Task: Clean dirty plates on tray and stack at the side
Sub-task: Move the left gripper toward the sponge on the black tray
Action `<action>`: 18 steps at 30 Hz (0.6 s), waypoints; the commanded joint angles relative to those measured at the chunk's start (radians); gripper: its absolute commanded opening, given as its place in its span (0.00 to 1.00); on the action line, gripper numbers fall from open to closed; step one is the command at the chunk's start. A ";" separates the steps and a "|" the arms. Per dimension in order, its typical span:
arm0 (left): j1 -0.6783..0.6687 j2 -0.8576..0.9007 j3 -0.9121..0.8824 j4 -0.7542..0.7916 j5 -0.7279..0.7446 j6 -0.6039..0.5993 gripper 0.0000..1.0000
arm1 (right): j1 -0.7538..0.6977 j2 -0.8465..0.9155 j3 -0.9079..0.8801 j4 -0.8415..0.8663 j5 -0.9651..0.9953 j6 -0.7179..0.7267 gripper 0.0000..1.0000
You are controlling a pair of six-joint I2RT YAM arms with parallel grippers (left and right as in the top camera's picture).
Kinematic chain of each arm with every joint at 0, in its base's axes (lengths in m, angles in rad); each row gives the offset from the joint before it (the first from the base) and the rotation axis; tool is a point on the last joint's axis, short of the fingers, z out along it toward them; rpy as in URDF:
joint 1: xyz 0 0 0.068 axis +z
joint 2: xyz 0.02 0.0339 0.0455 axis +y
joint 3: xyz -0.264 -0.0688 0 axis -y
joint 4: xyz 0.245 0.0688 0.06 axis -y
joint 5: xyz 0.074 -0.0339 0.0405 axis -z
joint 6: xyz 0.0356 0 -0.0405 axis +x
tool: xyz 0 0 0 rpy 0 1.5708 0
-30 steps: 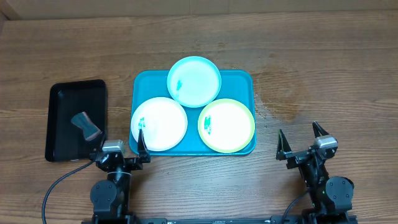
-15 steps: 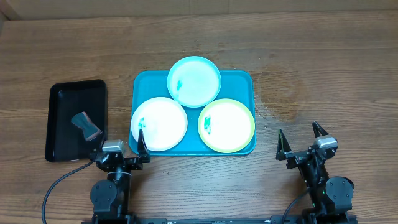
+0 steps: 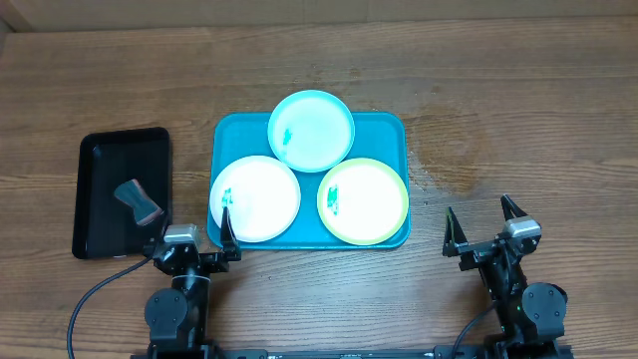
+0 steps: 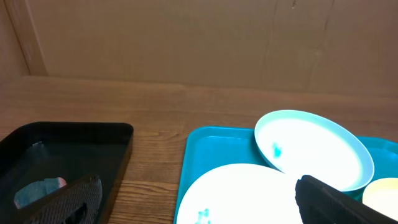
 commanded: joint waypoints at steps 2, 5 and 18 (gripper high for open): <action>0.005 -0.010 -0.003 0.001 0.011 0.025 1.00 | -0.002 -0.011 -0.010 0.005 0.009 0.000 1.00; 0.005 -0.010 -0.003 0.001 0.011 0.025 1.00 | -0.002 -0.011 -0.010 0.005 0.009 0.000 1.00; 0.003 -0.010 -0.003 0.612 0.302 -0.299 1.00 | -0.002 -0.011 -0.010 0.005 0.009 0.000 1.00</action>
